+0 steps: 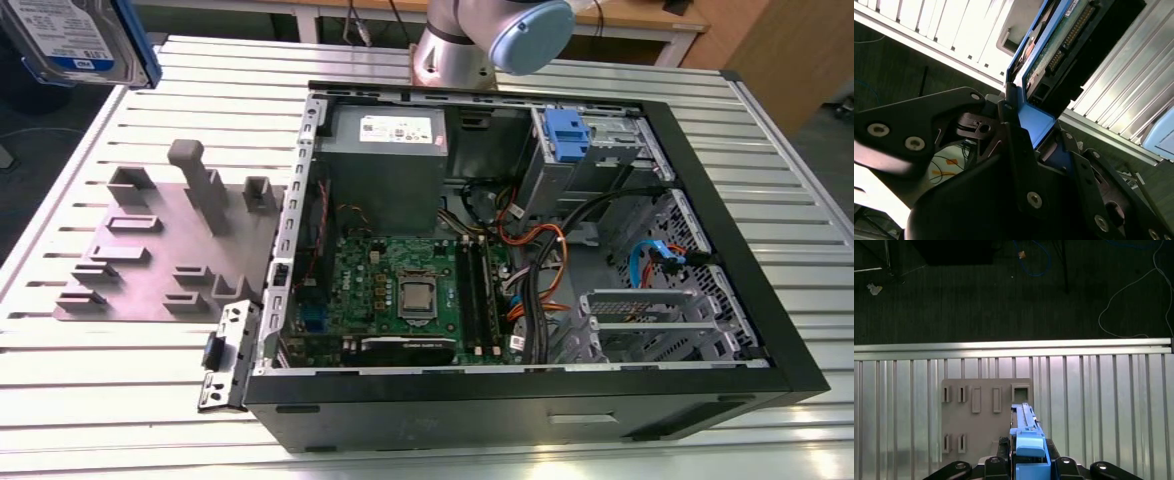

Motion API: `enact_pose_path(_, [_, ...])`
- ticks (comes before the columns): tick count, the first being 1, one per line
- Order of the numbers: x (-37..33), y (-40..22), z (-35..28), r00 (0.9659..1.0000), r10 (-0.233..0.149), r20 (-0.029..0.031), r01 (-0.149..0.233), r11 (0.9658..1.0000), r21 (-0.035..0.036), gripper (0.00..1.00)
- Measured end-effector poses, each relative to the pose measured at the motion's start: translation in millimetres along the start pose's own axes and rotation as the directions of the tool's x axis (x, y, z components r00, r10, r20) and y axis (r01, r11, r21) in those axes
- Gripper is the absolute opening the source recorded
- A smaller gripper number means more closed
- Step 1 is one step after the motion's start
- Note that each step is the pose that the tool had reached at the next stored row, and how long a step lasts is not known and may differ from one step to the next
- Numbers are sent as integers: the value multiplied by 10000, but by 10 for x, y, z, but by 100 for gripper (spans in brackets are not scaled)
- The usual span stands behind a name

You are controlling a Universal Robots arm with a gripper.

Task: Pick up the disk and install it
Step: 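Pick up the disk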

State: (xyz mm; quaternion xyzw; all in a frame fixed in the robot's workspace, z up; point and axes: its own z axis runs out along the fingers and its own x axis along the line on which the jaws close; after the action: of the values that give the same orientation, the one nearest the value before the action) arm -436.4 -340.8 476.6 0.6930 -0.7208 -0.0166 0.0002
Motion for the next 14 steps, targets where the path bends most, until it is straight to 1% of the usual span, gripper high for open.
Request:
enact_pose_path(10, [-4, -82, -2, 10000, 1, 0, -1, 10000, 0, 36])
enact_pose_path(14, [-4, -93, -2, 10000, 1, 0, -1, 10000, -1, 36])
